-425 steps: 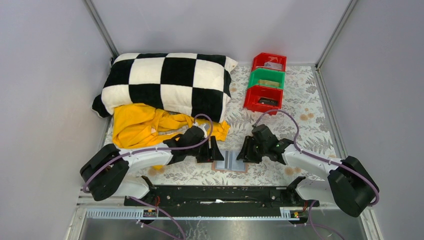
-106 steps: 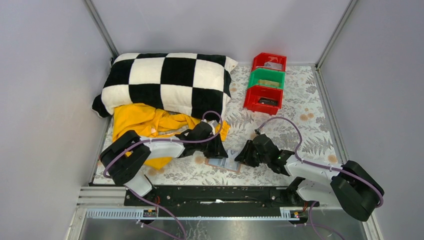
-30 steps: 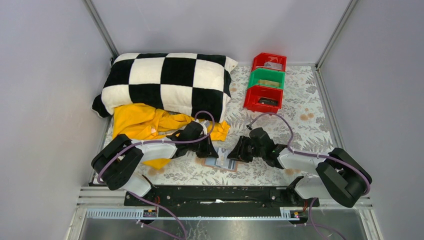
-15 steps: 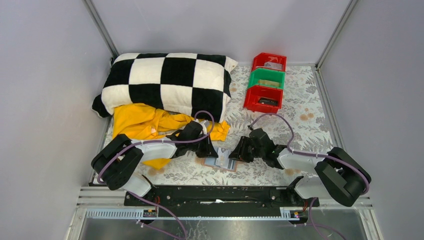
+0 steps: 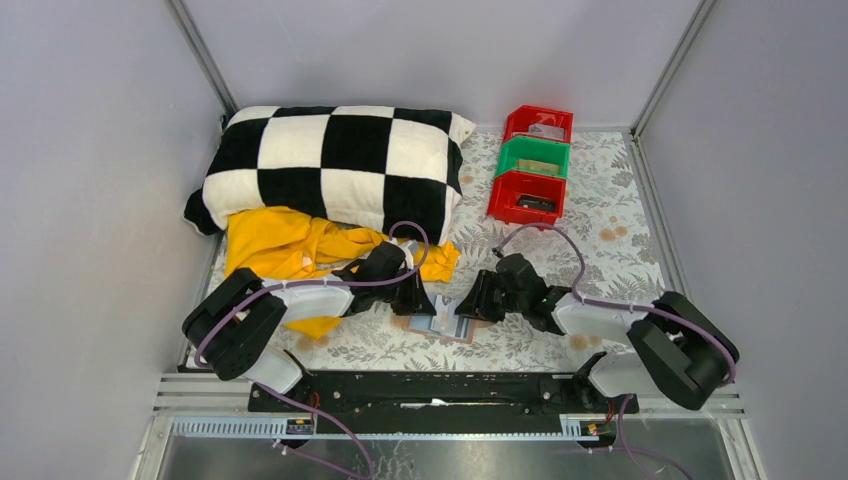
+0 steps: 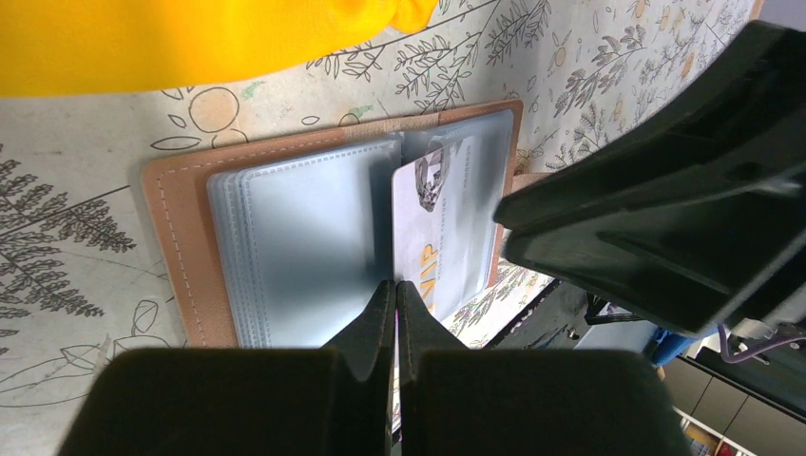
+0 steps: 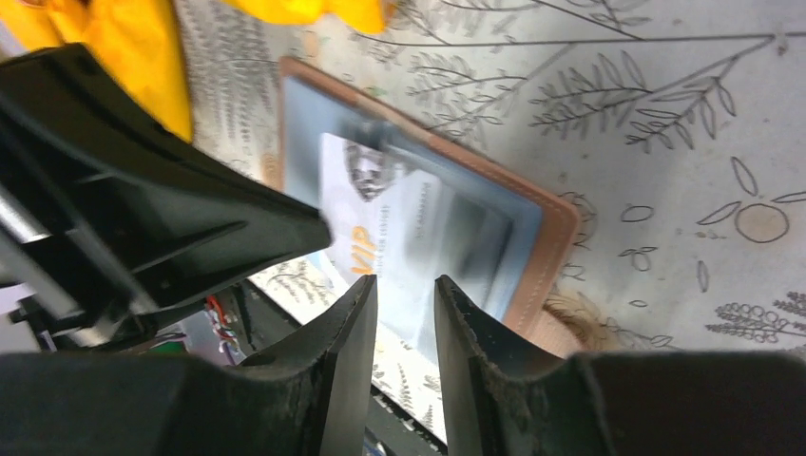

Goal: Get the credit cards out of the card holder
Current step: Remove the credit card from the card holder.

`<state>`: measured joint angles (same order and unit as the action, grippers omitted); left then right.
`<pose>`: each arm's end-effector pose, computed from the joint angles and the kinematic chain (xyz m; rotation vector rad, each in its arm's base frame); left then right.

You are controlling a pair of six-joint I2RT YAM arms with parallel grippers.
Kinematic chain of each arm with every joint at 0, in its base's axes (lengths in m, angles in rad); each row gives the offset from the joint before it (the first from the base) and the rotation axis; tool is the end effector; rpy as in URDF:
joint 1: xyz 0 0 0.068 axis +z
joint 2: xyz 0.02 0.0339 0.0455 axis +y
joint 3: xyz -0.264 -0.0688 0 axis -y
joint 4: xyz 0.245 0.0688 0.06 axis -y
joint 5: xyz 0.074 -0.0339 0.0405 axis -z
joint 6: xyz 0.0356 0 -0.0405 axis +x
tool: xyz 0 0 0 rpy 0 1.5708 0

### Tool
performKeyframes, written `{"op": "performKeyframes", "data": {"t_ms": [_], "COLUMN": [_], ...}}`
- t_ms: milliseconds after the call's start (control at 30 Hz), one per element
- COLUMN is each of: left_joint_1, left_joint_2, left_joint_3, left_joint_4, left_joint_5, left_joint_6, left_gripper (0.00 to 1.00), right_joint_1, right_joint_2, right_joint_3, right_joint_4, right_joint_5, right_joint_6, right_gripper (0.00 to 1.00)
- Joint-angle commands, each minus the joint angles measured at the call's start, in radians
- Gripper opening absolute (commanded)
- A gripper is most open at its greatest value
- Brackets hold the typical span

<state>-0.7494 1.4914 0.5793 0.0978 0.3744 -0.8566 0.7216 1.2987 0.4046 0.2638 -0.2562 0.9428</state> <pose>0.1888 -0.1935 0.1417 0.0574 2.6635 -1.1090 0.1719 0.1632 0.1504 0.1109 2.4502 1.1321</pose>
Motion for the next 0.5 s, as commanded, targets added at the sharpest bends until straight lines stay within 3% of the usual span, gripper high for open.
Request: {"op": "performKeyframes", "data": {"t_ms": [0,467], "left_joint_1": [0.006,0.036], "left_joint_2": [-0.019,-0.060], "left_joint_3": [0.028,0.014], "left_joint_4": [0.002,-0.019], "left_joint_5": [0.006,0.002], "left_joint_6": [0.019,0.042], "left_gripper": [0.00,0.00], "right_joint_1": [0.009,0.008], "right_joint_2": [0.093,0.078], "right_joint_3": [0.000,-0.069], "right_joint_4": [0.032,-0.014], "right_joint_5": [-0.045,0.014], "right_joint_6": [-0.003,0.019], "right_gripper": [0.35,0.35]}}
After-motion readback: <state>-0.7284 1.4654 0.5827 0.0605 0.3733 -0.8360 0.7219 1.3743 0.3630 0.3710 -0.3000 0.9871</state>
